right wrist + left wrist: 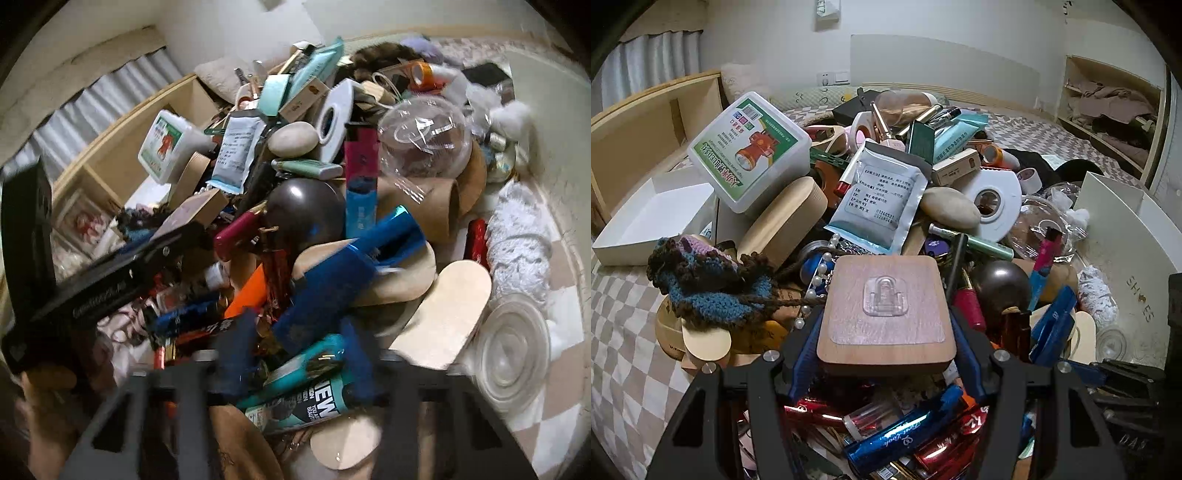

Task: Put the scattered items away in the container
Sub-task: 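Grasp the blue tube with the right tool while the left tool grips the wooden pad, then carry the wooden pad and blue tube over the white box with both tools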

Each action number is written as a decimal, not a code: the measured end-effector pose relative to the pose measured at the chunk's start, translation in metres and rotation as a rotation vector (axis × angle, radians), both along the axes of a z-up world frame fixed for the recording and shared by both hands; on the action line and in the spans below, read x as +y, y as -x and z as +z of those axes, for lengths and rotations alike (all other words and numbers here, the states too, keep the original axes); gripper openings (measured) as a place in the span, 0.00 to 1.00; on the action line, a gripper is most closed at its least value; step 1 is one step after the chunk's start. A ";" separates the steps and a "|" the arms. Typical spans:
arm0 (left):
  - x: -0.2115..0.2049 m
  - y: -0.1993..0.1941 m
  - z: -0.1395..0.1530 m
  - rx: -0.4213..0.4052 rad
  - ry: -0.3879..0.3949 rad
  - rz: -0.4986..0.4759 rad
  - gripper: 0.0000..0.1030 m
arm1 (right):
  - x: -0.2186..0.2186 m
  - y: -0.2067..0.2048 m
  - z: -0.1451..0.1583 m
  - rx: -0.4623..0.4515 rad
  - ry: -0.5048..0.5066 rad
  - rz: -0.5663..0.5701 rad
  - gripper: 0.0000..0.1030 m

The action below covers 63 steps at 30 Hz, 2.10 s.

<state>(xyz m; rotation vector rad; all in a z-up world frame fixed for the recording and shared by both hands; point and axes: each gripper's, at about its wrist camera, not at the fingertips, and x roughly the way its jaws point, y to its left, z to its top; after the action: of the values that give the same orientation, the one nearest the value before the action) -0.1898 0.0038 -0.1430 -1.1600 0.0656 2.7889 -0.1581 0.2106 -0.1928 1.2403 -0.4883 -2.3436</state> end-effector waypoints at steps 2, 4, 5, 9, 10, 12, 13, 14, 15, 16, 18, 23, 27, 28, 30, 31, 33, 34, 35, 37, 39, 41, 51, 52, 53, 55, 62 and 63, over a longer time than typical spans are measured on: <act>0.002 0.001 -0.001 0.002 0.010 0.000 0.62 | 0.002 0.000 0.000 -0.005 0.020 -0.004 0.26; 0.005 0.002 -0.002 0.006 0.029 0.001 0.62 | -0.001 0.001 0.001 -0.005 0.015 0.001 0.25; 0.005 0.002 -0.002 0.008 0.038 0.001 0.62 | -0.002 0.003 0.001 -0.005 0.014 0.002 0.25; 0.009 0.002 -0.005 0.016 0.068 -0.001 0.62 | -0.009 0.015 0.001 -0.013 0.032 0.002 0.24; 0.008 0.002 -0.005 0.017 0.065 -0.001 0.62 | -0.010 0.018 0.001 -0.010 0.040 0.000 0.22; 0.006 0.003 -0.005 0.017 0.049 0.000 0.62 | -0.013 0.017 0.005 0.008 0.028 -0.004 0.22; 0.005 0.003 -0.005 0.017 0.039 0.001 0.62 | -0.014 0.014 0.007 0.023 0.024 -0.007 0.22; 0.004 0.003 -0.004 0.016 0.028 0.003 0.62 | -0.013 0.012 0.010 0.037 0.022 -0.009 0.22; 0.003 0.003 -0.004 0.015 0.024 0.005 0.62 | -0.010 0.009 0.014 0.055 0.032 -0.017 0.21; 0.003 0.003 -0.004 0.015 0.021 0.006 0.62 | -0.006 0.006 0.019 0.074 0.044 -0.027 0.21; 0.004 0.003 -0.004 0.017 0.027 0.007 0.62 | 0.005 -0.001 0.030 0.119 0.078 -0.056 0.21; 0.007 0.000 -0.005 0.017 0.029 0.009 0.62 | 0.036 -0.009 0.051 0.223 0.209 -0.116 0.21; 0.007 0.000 -0.006 0.015 0.022 0.009 0.62 | 0.034 -0.003 0.041 0.168 0.139 -0.101 0.21; 0.007 0.000 -0.006 0.015 0.022 0.009 0.62 | 0.032 -0.002 0.035 0.143 0.131 -0.097 0.21; 0.008 0.000 -0.006 0.014 0.018 0.009 0.62 | 0.029 0.001 0.025 0.092 0.123 -0.086 0.21; 0.008 0.000 -0.007 0.014 0.016 0.008 0.62 | 0.025 0.000 0.024 0.090 0.111 -0.079 0.21; 0.008 0.000 -0.007 0.014 0.012 0.008 0.62 | 0.019 -0.003 0.027 0.109 0.088 -0.073 0.21; 0.007 0.001 -0.006 0.013 0.010 0.008 0.62 | 0.018 -0.005 0.031 0.128 0.080 -0.074 0.21; 0.007 0.000 -0.006 0.014 0.005 0.009 0.62 | 0.016 -0.008 0.034 0.148 0.072 -0.076 0.21; 0.006 0.000 -0.005 0.017 -0.012 0.013 0.62 | 0.017 -0.013 0.042 0.186 0.068 -0.087 0.21; 0.004 -0.001 -0.003 0.017 -0.028 0.011 0.62 | 0.023 -0.015 0.051 0.218 0.080 -0.106 0.21; 0.002 -0.002 0.000 0.024 -0.040 0.007 0.62 | 0.030 -0.016 0.060 0.243 0.089 -0.119 0.21; 0.008 -0.015 0.009 0.069 -0.063 -0.033 0.62 | 0.038 -0.018 0.053 0.207 0.066 -0.136 0.21; 0.009 -0.016 0.009 0.069 -0.064 -0.033 0.62 | 0.038 -0.018 0.054 0.207 0.063 -0.135 0.21; 0.010 -0.017 0.009 0.068 -0.069 -0.034 0.62 | 0.037 -0.019 0.054 0.208 0.061 -0.134 0.21; 0.012 -0.019 0.011 0.065 -0.081 -0.039 0.62 | 0.037 -0.021 0.056 0.212 0.057 -0.134 0.21; 0.023 -0.030 0.031 0.100 -0.122 -0.061 0.62 | 0.042 -0.027 0.070 0.248 0.031 -0.152 0.21; 0.026 -0.032 0.035 0.107 -0.124 -0.067 0.62 | 0.043 -0.028 0.072 0.252 0.025 -0.158 0.21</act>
<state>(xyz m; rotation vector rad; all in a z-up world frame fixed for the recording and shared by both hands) -0.1580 0.0299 -0.1080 -0.9621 -0.0565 2.7502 -0.1299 0.2538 -0.1211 0.9062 -0.5457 -2.5717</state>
